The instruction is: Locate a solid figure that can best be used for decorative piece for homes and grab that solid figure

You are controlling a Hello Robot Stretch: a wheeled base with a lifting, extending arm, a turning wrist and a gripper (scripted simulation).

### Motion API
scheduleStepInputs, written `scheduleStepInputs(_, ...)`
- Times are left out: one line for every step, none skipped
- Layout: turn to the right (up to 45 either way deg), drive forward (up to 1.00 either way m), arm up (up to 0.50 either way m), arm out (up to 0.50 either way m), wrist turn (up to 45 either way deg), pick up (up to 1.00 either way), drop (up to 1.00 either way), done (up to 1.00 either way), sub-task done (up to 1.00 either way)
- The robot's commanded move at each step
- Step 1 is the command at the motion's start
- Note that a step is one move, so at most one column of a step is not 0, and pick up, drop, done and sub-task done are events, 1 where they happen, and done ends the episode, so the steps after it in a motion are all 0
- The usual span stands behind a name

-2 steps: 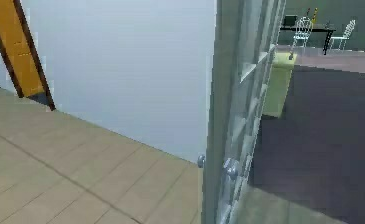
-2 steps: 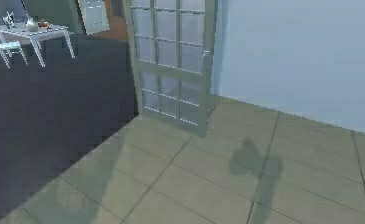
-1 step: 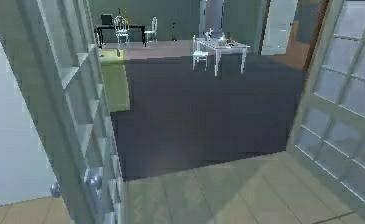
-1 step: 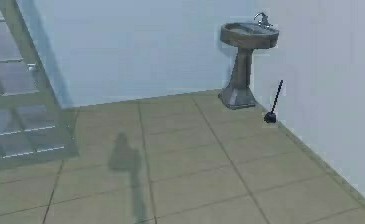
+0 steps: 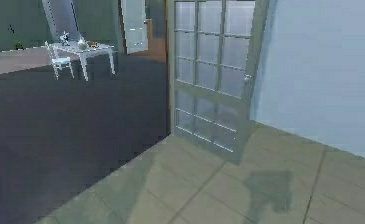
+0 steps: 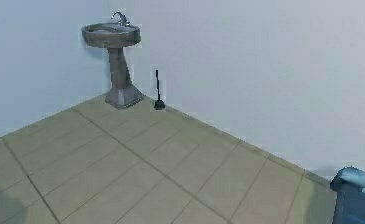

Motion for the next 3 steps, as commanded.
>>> scheduleStepInputs(0.0, 0.5, 0.0, 0.0, 0.0, 0.0, 0.0, 0.0, 0.0)
scheduleStepInputs(-39.0, 0.0, 0.0, 0.0, 0.0, 0.0, 0.0, 0.0, 0.0)
scheduleStepInputs(0.0, 1.0, 0.0, 0.0, 0.0, 0.0, 0.0, 0.0, 0.0)
